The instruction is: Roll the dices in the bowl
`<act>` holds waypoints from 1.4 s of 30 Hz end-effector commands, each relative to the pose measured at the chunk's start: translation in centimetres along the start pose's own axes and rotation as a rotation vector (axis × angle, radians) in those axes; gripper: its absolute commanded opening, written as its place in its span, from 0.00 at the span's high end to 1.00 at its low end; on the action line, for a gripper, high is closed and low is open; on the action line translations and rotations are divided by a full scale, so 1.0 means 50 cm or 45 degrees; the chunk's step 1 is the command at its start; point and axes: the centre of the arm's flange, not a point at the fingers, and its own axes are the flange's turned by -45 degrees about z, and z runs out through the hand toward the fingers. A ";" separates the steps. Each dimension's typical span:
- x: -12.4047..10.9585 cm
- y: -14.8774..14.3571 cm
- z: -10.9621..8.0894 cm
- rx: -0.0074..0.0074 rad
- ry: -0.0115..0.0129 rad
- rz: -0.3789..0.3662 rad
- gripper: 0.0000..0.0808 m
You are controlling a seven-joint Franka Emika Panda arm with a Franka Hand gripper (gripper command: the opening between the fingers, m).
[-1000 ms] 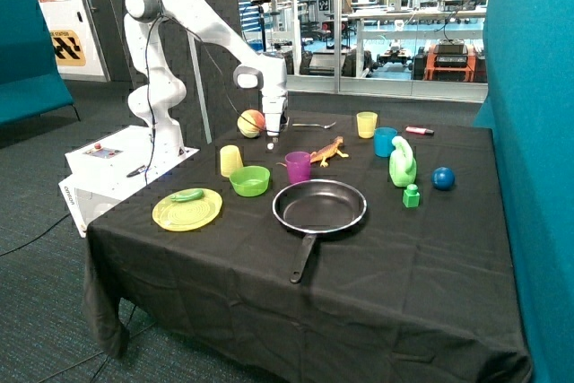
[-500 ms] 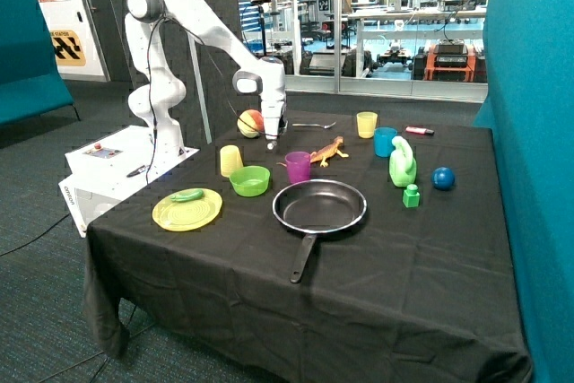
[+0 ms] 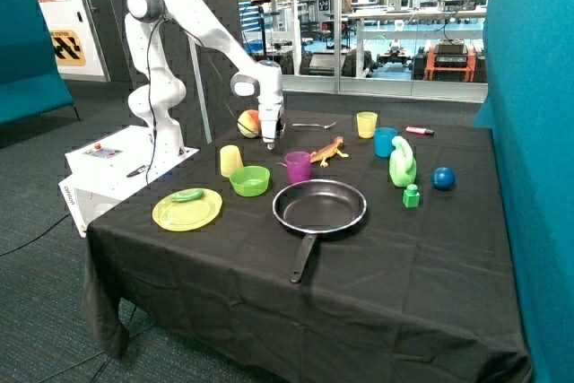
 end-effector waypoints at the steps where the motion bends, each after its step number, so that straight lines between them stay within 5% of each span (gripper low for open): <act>1: -0.009 0.012 0.011 -0.0004 0.0002 0.028 0.39; 21: -0.011 -0.001 0.024 -0.0004 0.0002 0.031 0.48; 26: -0.010 -0.001 0.022 -0.0004 0.0002 0.036 0.60; 31: -0.011 0.002 0.018 -0.0004 0.0002 0.043 0.96; 42: -0.021 0.015 0.015 -0.0004 0.0002 0.076 1.00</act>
